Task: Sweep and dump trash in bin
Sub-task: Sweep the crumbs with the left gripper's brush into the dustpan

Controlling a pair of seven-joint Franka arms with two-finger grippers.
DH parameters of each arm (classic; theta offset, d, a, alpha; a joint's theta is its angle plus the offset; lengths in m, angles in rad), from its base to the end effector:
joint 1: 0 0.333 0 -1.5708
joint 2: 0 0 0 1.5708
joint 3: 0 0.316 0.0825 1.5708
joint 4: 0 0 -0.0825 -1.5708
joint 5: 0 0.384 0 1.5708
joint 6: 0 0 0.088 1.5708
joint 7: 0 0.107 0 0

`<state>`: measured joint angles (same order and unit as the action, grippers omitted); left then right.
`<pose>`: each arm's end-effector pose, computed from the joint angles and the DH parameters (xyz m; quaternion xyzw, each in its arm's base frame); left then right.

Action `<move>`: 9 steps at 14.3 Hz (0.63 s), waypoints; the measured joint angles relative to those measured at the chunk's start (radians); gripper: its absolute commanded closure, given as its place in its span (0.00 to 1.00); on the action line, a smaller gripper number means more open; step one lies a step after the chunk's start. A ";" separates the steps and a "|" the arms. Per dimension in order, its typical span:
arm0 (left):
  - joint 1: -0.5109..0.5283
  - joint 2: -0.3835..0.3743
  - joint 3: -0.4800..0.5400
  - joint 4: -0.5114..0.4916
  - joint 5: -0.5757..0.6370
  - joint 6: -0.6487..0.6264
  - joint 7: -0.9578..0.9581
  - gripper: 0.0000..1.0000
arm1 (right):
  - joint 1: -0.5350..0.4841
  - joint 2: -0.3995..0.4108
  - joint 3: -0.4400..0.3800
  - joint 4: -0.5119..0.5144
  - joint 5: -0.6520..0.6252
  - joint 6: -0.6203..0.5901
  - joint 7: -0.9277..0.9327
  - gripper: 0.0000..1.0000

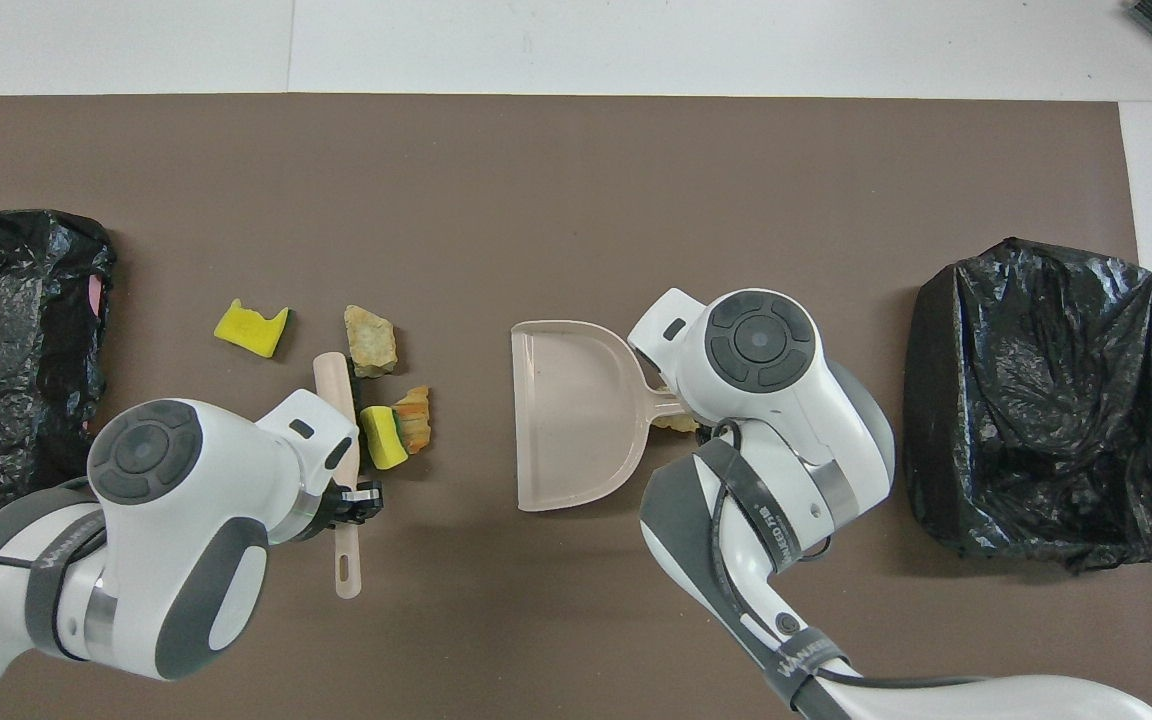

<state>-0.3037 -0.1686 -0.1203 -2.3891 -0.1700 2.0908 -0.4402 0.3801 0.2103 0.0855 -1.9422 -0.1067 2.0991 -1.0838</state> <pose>0.4139 -0.1960 0.3741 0.9945 0.0565 -0.0842 0.0281 0.5349 0.2610 0.3718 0.6945 0.7181 -0.0359 0.0267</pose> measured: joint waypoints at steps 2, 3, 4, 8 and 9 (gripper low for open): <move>-0.058 0.007 -0.001 0.001 -0.054 0.037 -0.020 1.00 | 0.002 0.000 0.000 0.000 0.000 0.001 0.000 1.00; -0.083 0.008 -0.001 0.001 -0.077 0.057 -0.022 1.00 | 0.004 0.000 0.000 0.000 0.000 0.001 0.000 1.00; -0.108 0.009 -0.001 0.002 -0.090 0.079 -0.022 1.00 | 0.005 0.000 0.000 0.000 0.000 0.002 0.000 1.00; -0.194 0.019 -0.001 0.024 -0.158 0.129 -0.026 1.00 | 0.006 0.000 0.000 0.000 0.000 0.002 0.000 1.00; -0.212 0.022 -0.001 0.034 -0.178 0.134 -0.026 1.00 | 0.006 0.000 0.000 0.000 0.000 0.002 0.000 1.00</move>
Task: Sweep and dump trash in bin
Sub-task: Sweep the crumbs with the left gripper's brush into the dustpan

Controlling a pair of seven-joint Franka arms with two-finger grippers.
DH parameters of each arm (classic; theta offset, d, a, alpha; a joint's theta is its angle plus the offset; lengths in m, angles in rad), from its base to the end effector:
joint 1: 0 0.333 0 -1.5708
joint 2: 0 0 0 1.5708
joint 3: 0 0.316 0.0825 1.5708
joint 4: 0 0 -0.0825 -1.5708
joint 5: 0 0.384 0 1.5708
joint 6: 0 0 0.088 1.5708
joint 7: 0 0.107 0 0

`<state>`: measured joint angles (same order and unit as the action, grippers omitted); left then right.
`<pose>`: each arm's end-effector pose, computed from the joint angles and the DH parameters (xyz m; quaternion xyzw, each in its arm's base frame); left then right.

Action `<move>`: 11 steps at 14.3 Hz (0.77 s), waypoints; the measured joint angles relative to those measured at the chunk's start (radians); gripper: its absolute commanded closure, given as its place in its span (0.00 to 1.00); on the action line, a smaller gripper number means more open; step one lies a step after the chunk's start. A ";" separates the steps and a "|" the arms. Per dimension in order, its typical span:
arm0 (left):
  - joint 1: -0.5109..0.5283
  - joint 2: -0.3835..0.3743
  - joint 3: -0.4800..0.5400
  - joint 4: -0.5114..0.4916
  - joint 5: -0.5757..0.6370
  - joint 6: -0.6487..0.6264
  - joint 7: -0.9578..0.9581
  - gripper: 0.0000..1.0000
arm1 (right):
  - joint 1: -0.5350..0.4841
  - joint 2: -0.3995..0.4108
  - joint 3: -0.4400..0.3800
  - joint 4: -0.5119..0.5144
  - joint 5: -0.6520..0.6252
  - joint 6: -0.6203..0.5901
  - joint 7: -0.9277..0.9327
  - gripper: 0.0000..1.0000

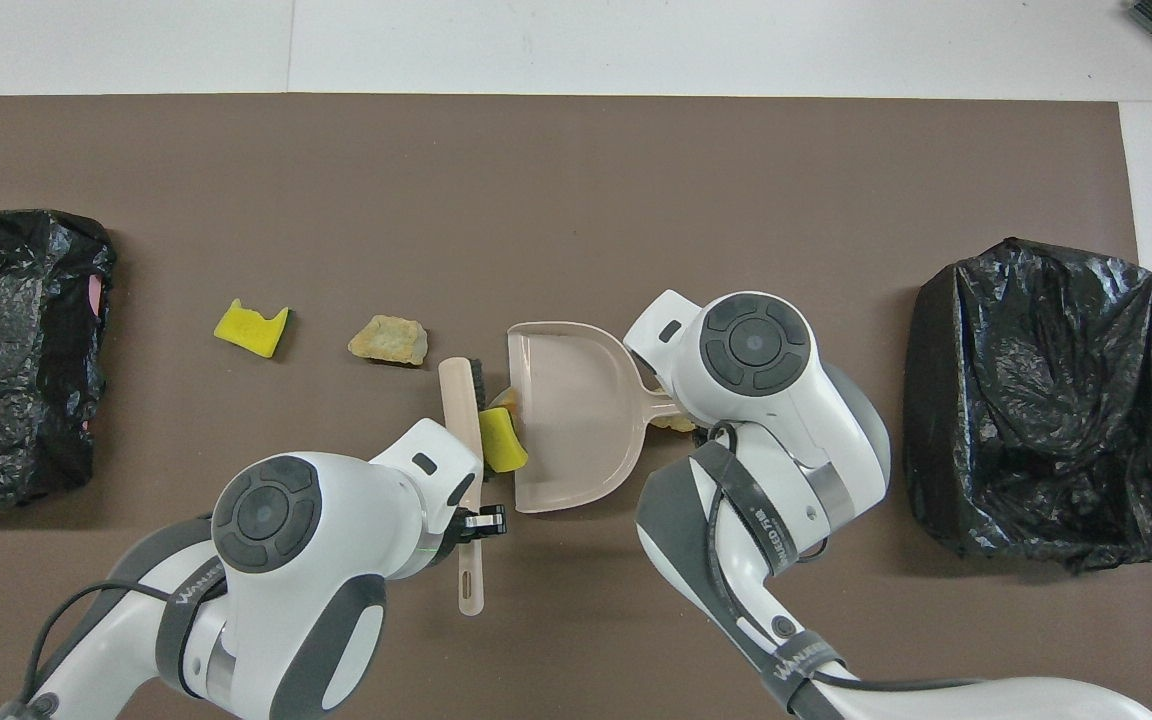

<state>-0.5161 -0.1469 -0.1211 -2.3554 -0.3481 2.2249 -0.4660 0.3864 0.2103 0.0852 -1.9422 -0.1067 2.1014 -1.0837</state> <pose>0.3824 -0.2968 0.3906 0.9913 0.0202 -0.0606 0.1148 0.5335 0.2643 0.3720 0.6924 0.7202 -0.0347 0.0272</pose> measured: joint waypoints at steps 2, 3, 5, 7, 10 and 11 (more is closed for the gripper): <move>-0.030 0.002 0.000 0.014 -0.012 0.003 -0.004 1.00 | 0.000 0.000 0.000 0.000 0.000 0.000 0.000 1.00; -0.037 0.002 -0.001 0.019 -0.014 0.003 -0.006 1.00 | 0.000 0.000 0.000 0.000 0.000 0.000 0.000 1.00; -0.039 0.000 0.006 0.034 -0.018 0.002 -0.007 1.00 | 0.000 0.000 0.000 0.000 0.000 0.000 0.001 1.00; -0.017 -0.009 0.023 0.070 -0.022 -0.031 -0.009 1.00 | 0.000 0.000 0.000 0.000 0.000 0.000 0.001 1.00; 0.101 -0.035 0.036 0.184 -0.022 -0.181 -0.007 1.00 | 0.000 0.000 0.000 0.000 0.000 0.000 0.002 1.00; 0.127 -0.037 0.037 0.206 -0.020 -0.210 -0.008 1.00 | 0.000 0.000 0.000 0.000 0.000 0.000 0.002 1.00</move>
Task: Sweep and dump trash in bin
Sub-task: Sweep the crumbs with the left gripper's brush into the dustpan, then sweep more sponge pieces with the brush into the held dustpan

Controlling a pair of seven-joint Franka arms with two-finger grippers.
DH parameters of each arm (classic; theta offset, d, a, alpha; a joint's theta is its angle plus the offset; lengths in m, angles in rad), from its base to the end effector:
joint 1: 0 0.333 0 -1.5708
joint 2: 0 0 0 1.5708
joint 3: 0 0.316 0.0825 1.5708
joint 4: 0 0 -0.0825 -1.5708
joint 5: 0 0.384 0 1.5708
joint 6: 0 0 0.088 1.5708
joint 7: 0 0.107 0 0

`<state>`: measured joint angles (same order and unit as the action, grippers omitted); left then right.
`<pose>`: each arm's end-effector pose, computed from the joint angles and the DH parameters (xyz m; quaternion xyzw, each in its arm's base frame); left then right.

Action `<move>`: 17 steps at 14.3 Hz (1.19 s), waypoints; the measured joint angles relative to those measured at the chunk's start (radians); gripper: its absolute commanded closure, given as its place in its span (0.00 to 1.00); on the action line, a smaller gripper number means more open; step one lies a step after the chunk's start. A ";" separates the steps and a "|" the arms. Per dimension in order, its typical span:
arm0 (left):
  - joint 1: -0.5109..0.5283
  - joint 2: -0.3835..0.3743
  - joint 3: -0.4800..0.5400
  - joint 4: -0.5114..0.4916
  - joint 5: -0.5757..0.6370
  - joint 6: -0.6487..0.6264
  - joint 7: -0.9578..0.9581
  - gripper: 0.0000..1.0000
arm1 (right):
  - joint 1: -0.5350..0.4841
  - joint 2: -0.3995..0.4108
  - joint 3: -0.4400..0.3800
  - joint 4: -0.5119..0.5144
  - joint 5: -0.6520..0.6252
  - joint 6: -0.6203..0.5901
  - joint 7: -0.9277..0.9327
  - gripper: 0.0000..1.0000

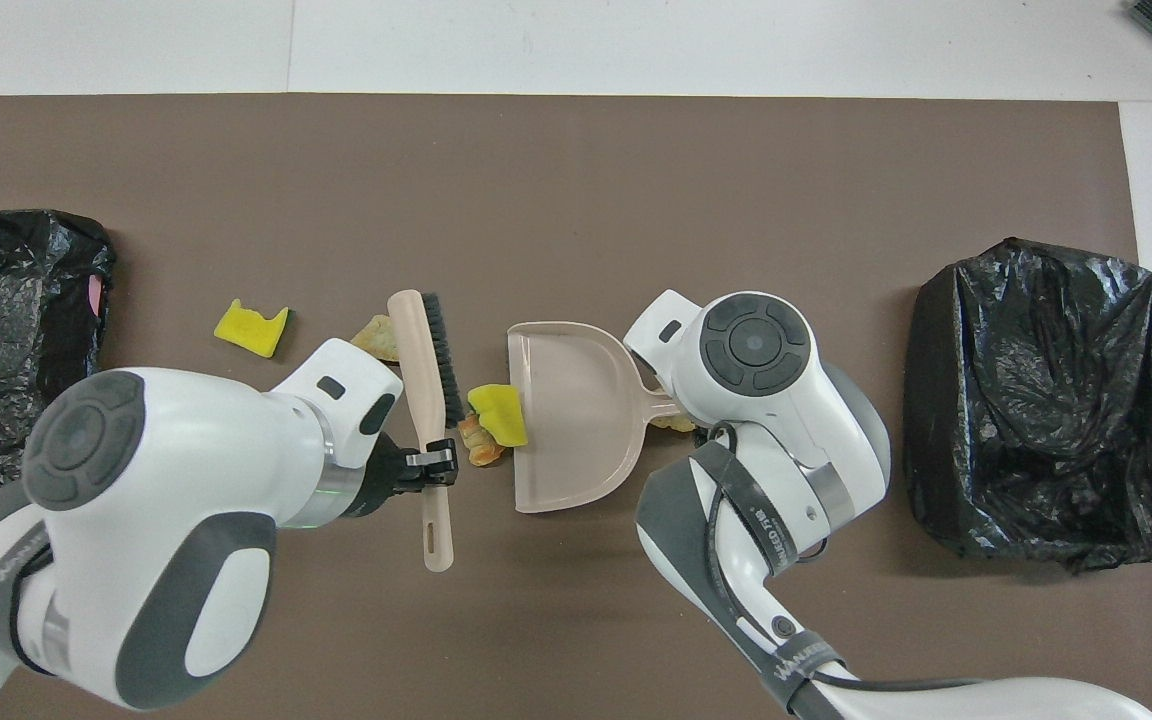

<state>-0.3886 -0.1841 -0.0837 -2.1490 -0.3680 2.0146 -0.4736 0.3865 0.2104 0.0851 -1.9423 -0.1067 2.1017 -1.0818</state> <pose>0.4387 -0.2498 0.4880 0.9840 0.0756 -0.0506 0.1534 0.5335 0.2643 0.3719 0.6930 0.7196 -0.0347 0.0272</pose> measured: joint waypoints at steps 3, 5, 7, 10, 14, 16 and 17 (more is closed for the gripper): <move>0.100 0.004 0.002 0.010 0.122 -0.050 0.007 1.00 | 0.000 0.000 0.000 0.000 0.000 0.000 0.000 1.00; 0.189 0.010 0.005 0.010 0.234 -0.061 0.064 1.00 | 0.000 0.000 0.000 0.000 0.000 0.000 0.000 1.00; 0.288 0.021 0.008 0.008 0.325 -0.069 0.184 1.00 | 0.000 0.000 0.000 0.000 0.000 0.000 0.000 1.00; 0.364 0.075 0.010 0.007 0.459 -0.058 0.290 1.00 | 0.000 0.000 0.000 0.000 0.000 0.000 0.000 1.00; 0.388 0.209 0.006 0.008 0.554 0.059 0.295 1.00 | 0.000 0.000 0.000 0.000 0.000 0.000 0.000 1.00; 0.409 0.251 0.006 0.008 0.590 0.105 0.296 1.00 | 0.000 0.000 0.000 0.000 0.000 0.000 0.000 1.00; 0.411 0.264 0.006 0.009 0.595 0.119 0.297 1.00 | 0.000 0.000 0.000 0.000 0.000 0.000 0.000 1.00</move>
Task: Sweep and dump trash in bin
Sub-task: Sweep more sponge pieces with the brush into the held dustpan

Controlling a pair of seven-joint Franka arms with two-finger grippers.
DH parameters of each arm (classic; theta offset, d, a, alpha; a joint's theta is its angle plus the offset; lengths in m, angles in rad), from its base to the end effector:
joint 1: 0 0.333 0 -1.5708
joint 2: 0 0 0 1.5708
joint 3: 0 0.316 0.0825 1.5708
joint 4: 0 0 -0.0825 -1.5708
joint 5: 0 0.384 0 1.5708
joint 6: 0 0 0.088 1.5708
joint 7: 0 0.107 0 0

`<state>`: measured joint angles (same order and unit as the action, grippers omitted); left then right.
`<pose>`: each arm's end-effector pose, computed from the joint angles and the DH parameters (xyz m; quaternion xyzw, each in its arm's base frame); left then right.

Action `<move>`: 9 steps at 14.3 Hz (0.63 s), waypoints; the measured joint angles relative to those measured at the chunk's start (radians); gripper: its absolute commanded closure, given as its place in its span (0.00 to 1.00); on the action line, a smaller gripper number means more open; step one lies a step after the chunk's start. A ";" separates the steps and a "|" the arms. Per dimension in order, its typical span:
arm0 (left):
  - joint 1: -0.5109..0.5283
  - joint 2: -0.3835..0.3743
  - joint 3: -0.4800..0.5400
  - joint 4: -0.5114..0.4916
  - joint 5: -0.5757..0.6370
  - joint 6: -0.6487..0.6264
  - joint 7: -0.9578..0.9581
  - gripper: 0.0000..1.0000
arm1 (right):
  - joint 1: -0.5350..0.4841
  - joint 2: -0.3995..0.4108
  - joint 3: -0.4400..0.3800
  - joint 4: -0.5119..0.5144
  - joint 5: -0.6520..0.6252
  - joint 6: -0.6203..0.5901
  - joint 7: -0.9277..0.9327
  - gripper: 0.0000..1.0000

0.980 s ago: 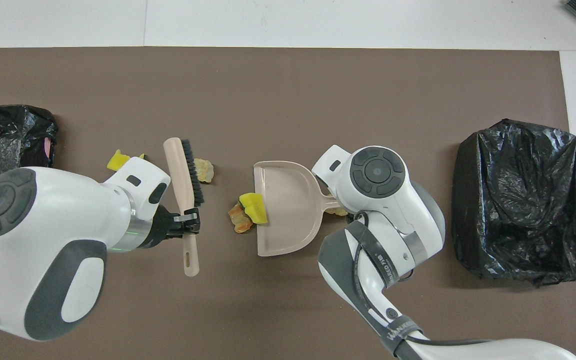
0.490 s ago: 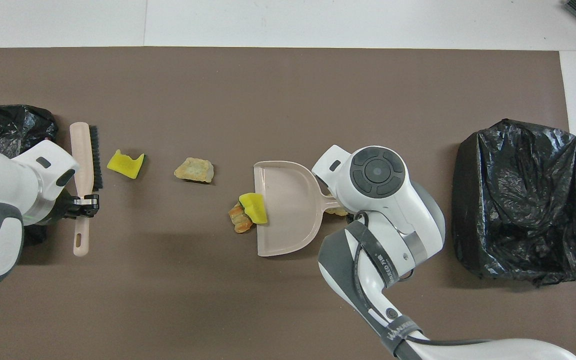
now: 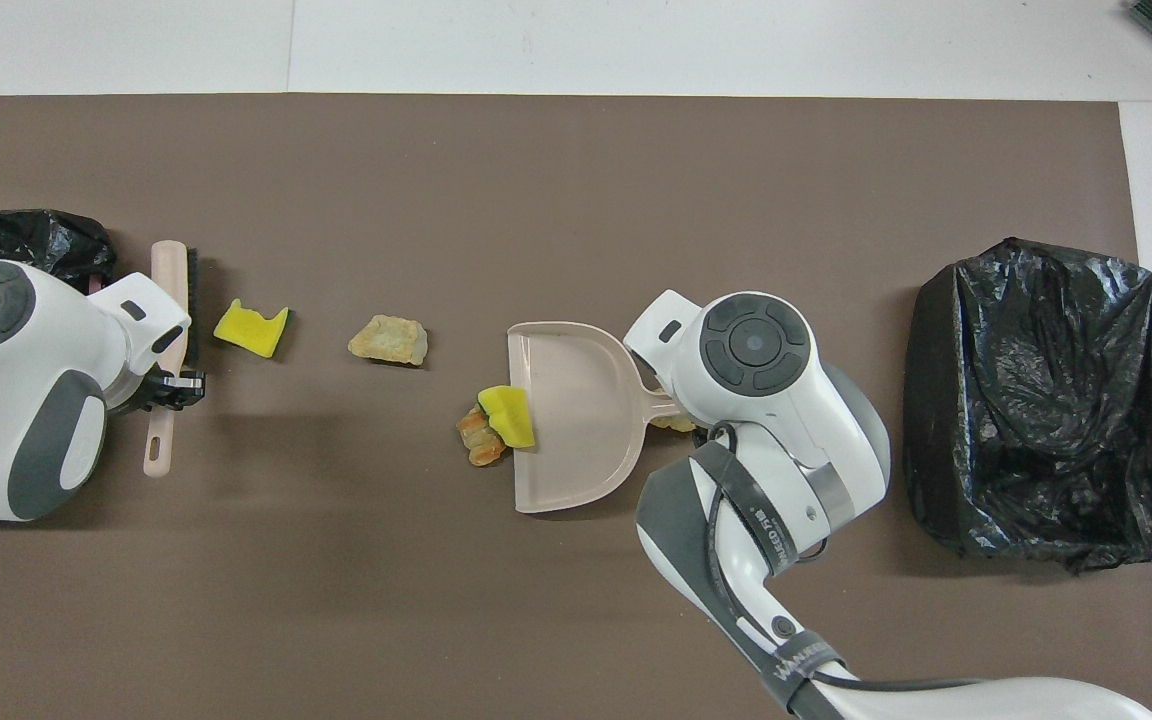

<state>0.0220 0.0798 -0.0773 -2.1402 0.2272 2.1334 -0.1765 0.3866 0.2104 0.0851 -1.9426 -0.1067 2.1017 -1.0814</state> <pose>0.5420 -0.0199 0.3617 -0.9950 0.0043 0.0320 0.0945 0.5334 0.2644 0.3718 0.6931 0.7194 -0.0348 0.0272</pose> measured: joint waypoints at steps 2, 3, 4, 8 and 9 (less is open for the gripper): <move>-0.003 0.008 -0.012 -0.001 0.001 0.003 0.000 1.00 | 0.000 0.000 0.000 0.000 0.000 0.000 0.002 1.00; -0.010 0.008 -0.021 -0.004 0.001 0.003 0.000 1.00 | 0.001 0.000 0.000 -0.001 0.000 0.000 0.010 1.00; -0.028 0.008 -0.027 -0.009 -0.005 0.003 -0.004 1.00 | 0.008 0.000 0.000 -0.002 0.000 0.000 0.023 1.00; -0.143 0.006 -0.036 -0.014 -0.086 0.003 -0.070 1.00 | 0.049 0.006 0.000 -0.003 -0.005 0.000 0.097 1.00; -0.170 0.005 -0.037 -0.014 -0.100 0.003 -0.089 1.00 | 0.051 0.007 0.000 -0.003 -0.006 0.000 0.102 1.00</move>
<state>-0.1482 0.0843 -0.1142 -2.1541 0.1271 2.1361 -0.2652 0.4373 0.2173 0.0847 -1.9454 -0.1127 2.1018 -0.9797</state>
